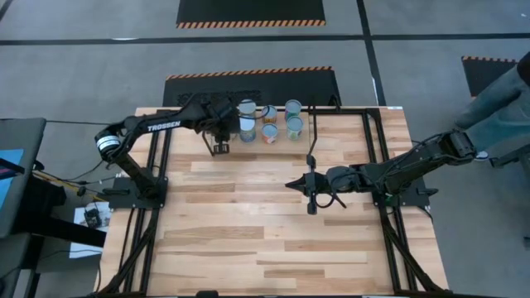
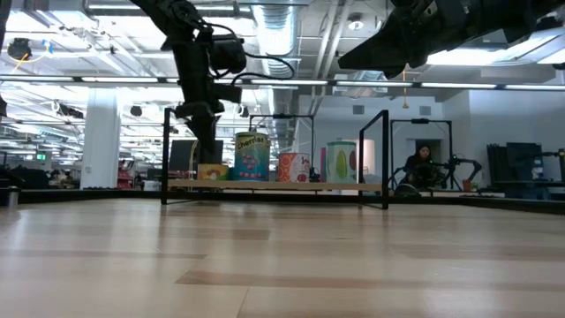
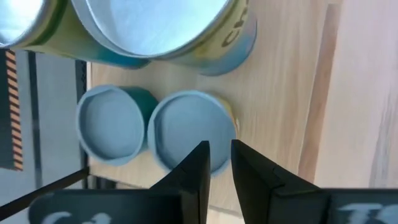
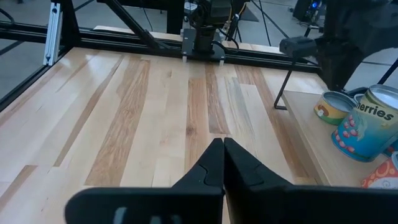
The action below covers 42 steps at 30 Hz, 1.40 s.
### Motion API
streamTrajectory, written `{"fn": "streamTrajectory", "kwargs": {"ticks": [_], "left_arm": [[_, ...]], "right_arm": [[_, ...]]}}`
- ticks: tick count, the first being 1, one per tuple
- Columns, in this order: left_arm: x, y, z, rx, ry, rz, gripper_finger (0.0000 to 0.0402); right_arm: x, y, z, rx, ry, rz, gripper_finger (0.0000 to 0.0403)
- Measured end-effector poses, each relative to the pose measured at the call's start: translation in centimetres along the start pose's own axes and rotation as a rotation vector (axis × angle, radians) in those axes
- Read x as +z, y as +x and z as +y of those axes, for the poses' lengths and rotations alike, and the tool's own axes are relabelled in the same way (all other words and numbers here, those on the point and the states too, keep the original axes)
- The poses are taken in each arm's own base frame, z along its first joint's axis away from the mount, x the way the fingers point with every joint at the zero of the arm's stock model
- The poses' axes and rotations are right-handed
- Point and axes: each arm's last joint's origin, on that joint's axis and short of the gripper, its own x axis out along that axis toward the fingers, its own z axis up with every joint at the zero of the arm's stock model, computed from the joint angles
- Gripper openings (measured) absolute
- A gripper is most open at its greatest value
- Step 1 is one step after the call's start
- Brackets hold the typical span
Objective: Pick and place cans onto a shelf
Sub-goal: Return to Home Position
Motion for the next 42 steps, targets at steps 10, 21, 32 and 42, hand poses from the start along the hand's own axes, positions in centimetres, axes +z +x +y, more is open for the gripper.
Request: {"fn": "streamTrajectory", "kwargs": {"ticks": [10, 21, 32, 42], "left_arm": [[1.1, -4.7, -0.5, 0.021, 0.108, -0.016, 0.0052], [-1.7, -11.1, -2.7, -0.135, 0.086, -0.327, 0.0003], [-10.3, -11.0, -7.0, -0.182, -0.017, -0.512, 0.0], [-14.3, -9.0, -9.2, -0.173, -0.151, -0.68, 0.0]], "right_arm": [[0.0, 0.0, 0.0, 0.0, 0.001, -0.004, 0.0015], [-2.2, -0.6, -0.1, -0.015, -0.088, -0.094, 0.0005], [-8.3, -1.8, -4.5, -0.311, 0.116, 0.018, 0.0005], [-9.7, -2.8, -7.0, -0.445, 0.214, -0.047, 0.0006]]}}
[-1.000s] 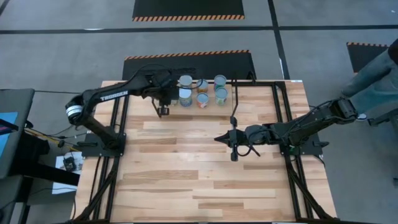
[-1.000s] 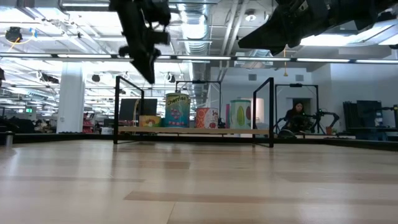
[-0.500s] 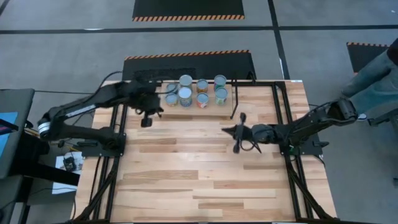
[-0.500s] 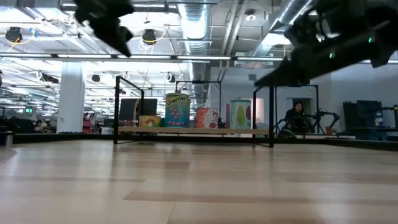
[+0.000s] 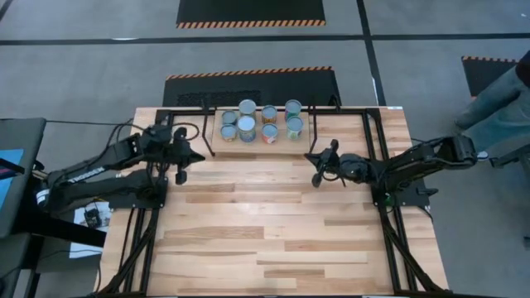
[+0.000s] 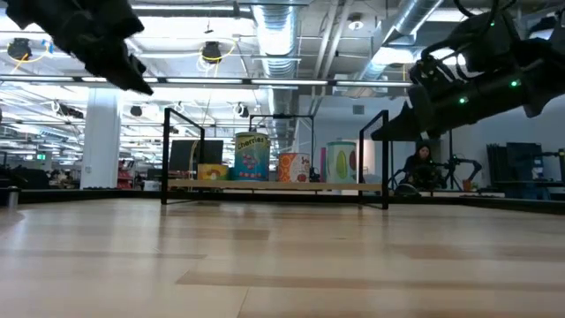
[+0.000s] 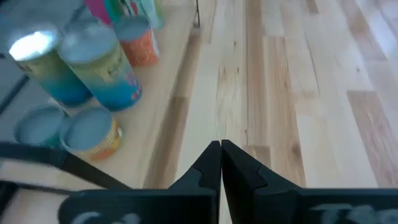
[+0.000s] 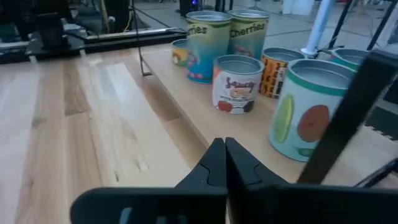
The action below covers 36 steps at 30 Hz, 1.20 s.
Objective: Pick and place cans onto a shelf
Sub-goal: Return to Home Position
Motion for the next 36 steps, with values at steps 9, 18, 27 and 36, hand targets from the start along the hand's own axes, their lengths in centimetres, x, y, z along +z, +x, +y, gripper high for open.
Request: {"fn": "streamTrajectory", "kwargs": {"ticks": [9, 18, 27, 36], "left_arm": [[0.1, 0.2, 0.0, -0.002, -0.047, -0.027, 0.0], [1.5, 0.0, 0.2, -0.013, -0.132, -0.178, 0.0], [1.5, 1.9, -1.2, -0.066, -0.023, -0.483, 0.0], [-1.8, 3.9, -2.6, -0.11, -0.008, -0.474, 0.0]], "right_arm": [[-0.7, -1.4, 0.4, 0.162, -0.035, -0.089, 0.0005], [-1.1, -3.7, -0.1, 0.304, 0.017, -0.24, 0.0005], [-0.7, -4.3, 0.5, 0.345, -0.013, -0.276, 0.0005], [0.4, -5.7, 0.9, 0.381, -0.084, -0.351, 0.0005]]}}
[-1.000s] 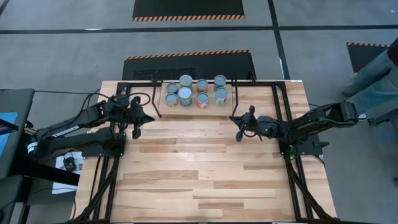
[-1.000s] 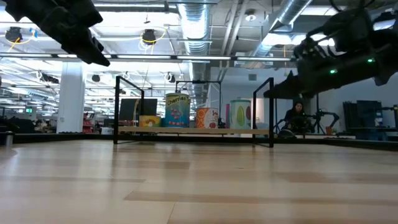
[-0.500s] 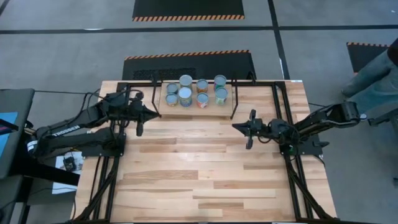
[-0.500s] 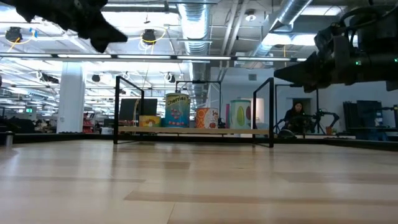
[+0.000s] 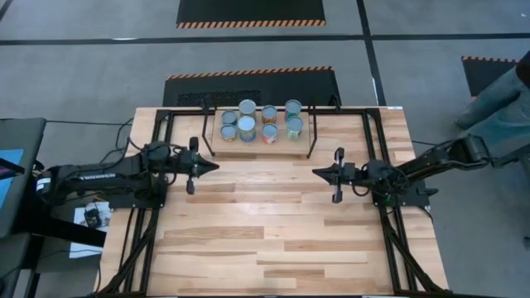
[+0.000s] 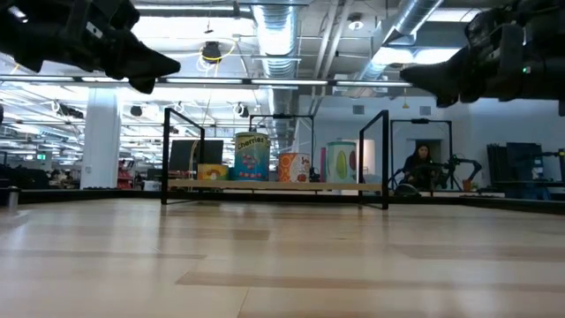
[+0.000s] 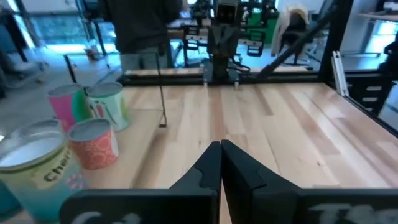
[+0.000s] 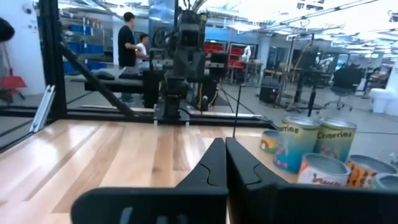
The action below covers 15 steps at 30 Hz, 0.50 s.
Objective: Pick and place cans onto a shelf
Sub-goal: Return to Home Position
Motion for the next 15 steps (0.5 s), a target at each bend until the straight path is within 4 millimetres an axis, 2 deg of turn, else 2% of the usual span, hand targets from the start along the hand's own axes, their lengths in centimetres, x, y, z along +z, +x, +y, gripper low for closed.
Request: {"fn": "streamTrajectory", "kwargs": {"ticks": [9, 15], "left_arm": [[-2.2, -2.7, -1.1, -0.014, 0.006, -0.153, 0.0], [-3.7, -4.1, -1.6, -0.026, 0.007, -0.269, 0.0]], "right_arm": [[1.4, -1.6, -0.4, -0.024, -0.025, 0.001, 0.0005], [1.4, -3.2, -0.9, -0.067, -0.025, 0.06, 0.0006]]}}
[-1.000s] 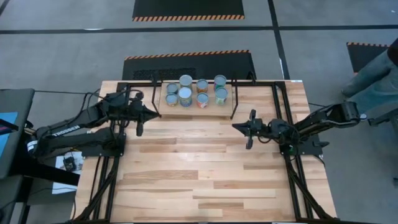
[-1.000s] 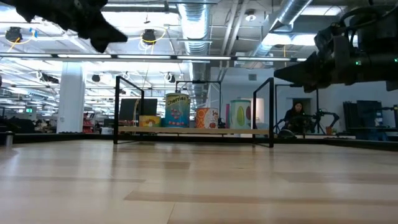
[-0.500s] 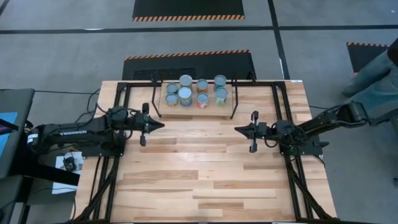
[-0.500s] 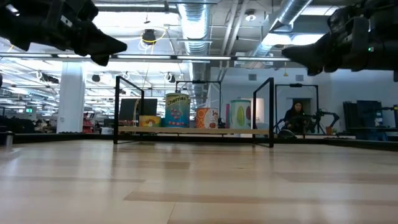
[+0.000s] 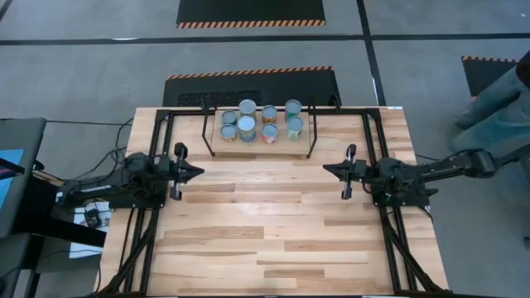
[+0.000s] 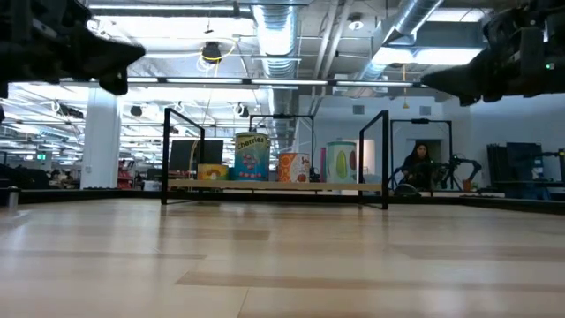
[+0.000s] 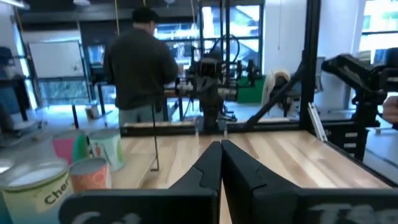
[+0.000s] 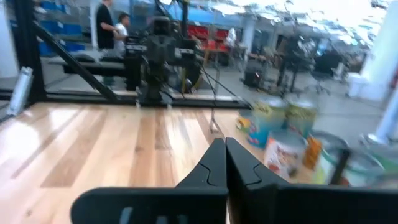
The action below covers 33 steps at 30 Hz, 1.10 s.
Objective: Pick and place cans onto a shelf
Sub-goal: Return to Home Position
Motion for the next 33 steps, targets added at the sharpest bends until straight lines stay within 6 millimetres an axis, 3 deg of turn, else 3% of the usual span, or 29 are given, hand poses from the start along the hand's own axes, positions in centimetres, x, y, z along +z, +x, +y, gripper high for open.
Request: {"fn": "streamTrajectory", "kwargs": {"ticks": [5, 11, 21, 30, 33], "left_arm": [[-1.1, 0.2, 0.0, 0.002, -0.021, 0.062, 0.0], [-0.9, 0.1, 0.0, -0.021, -0.013, 0.034, 0.0], [-1.1, 0.1, -0.2, -0.06, 0.007, 0.046, 0.0], [-1.1, 0.1, -0.1, -0.039, -0.001, 0.05, 0.0], [-1.2, 0.1, 0.0, -0.002, -0.002, 0.057, 0.0]], "right_arm": [[-0.5, -1.3, -0.5, -0.065, 0.046, 0.064, 0.0006], [0.1, -2.8, -0.9, -0.07, 0.06, -0.021, 0.0005], [-0.2, -2.6, -1.3, -0.029, -0.012, 0.004, 0.0006], [-0.6, -2.6, -3.6, 0.021, 0.06, 0.01, 0.0005], [-0.6, -2.7, -4.3, -0.034, 0.055, 0.011, 0.0007]]}}
